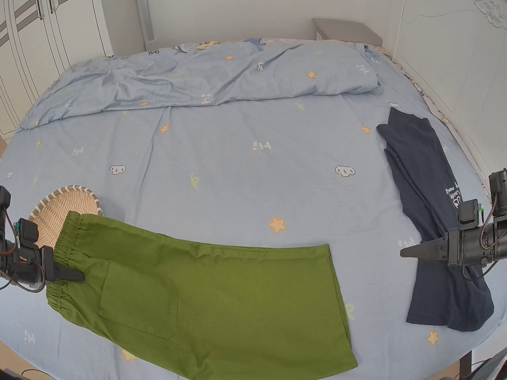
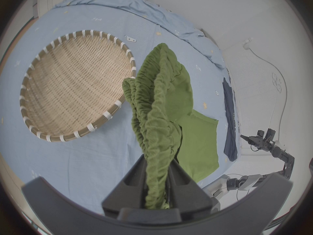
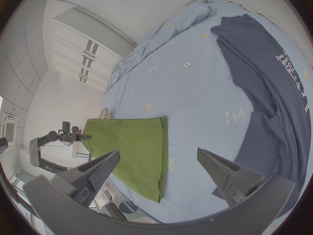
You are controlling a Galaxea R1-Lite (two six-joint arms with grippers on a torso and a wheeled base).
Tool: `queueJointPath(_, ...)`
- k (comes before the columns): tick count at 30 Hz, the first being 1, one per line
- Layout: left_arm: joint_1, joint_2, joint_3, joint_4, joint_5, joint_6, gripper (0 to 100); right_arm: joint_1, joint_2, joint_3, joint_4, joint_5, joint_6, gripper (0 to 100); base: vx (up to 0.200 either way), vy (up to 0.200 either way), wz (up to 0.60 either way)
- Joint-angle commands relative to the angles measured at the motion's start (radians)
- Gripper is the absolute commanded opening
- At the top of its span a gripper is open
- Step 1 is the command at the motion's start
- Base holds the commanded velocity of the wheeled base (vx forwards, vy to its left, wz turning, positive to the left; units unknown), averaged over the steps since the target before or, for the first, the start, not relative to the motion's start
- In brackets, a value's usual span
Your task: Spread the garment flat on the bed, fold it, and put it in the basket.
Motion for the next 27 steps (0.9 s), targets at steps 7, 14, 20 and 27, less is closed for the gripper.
queueJointPath(7, -0.265, -0.015, -0.218, 0.162, 0.287, -0.037, 0, 0.048, -0.006, 0.001, -0.004, -0.056, -0.006, 100, 0.0, 0.0, 0.0)
queueJointPath(14, -0.485, -0.001, -0.366, 0.297, 0.316, -0.161, 0, 0.068, -0.003, 0.009, -0.002, -0.082, -0.003, 100, 0.0, 0.0, 0.0)
queueJointPath(20, -0.654, 0.054, -0.435, 0.322, 0.39, -0.236, 0, 0.085, -0.002, 0.021, -0.006, -0.115, -0.004, 100, 0.0, 0.0, 0.0)
queueJointPath(27, -0.864, 0.138, -0.481, 0.319, 0.491, -0.369, 0, 0.096, 0.004, 0.023, -0.006, -0.136, -0.003, 100, 0.0, 0.0, 0.0)
